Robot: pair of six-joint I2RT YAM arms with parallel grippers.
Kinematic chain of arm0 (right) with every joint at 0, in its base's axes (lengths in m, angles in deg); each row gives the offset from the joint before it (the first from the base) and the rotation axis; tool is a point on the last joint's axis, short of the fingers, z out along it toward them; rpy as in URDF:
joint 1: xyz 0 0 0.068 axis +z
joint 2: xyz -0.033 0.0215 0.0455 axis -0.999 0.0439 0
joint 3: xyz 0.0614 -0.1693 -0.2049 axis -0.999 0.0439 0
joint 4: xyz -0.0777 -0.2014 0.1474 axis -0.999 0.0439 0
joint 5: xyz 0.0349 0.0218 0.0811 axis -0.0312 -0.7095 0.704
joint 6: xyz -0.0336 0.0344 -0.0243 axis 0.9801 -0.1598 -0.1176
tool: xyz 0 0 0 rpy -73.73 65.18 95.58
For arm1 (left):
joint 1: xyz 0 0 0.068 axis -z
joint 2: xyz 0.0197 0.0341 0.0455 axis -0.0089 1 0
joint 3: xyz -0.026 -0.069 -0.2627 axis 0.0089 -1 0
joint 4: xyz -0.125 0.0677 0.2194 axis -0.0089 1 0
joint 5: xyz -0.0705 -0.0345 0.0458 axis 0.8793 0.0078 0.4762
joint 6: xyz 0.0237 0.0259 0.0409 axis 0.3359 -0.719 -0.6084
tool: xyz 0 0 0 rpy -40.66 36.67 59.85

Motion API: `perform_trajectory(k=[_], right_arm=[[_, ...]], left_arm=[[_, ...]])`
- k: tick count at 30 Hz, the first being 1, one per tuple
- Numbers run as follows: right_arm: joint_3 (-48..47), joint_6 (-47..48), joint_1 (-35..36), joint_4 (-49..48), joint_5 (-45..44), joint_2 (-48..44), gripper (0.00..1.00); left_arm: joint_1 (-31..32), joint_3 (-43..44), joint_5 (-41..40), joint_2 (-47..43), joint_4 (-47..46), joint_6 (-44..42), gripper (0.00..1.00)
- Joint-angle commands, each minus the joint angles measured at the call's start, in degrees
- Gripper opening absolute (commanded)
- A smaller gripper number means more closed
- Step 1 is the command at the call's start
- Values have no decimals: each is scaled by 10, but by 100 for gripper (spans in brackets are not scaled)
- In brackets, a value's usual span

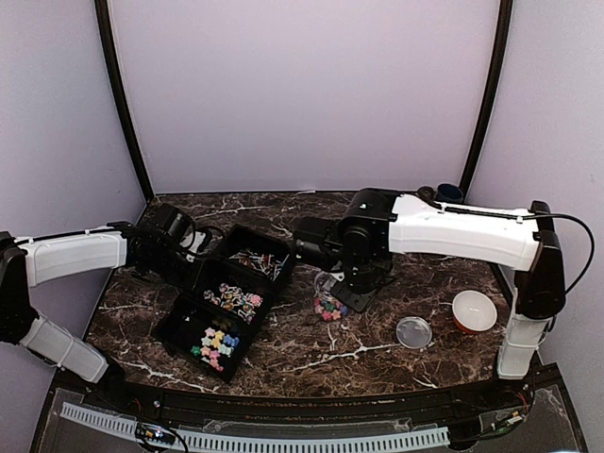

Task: Pack the candies
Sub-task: Place the fake candies in the packing bottle.

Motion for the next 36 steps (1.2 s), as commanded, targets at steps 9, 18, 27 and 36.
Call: perform_trajectory(k=[9,18,27,36], right_arm=[[13,-25,23,3,-16,-37,0],[11,-33,24,3,-43,-60,0],[20,-30,25,3,-28,-74,0],[30,-34,27,2,-23,-75,0]], left_arm=[[-2,99,-3,50,-8,17,0],[-11,114,9,91,-9,20,0],[-11,118,11,107,-2,22,10],[-11,112,0,96,-3,21,19]])
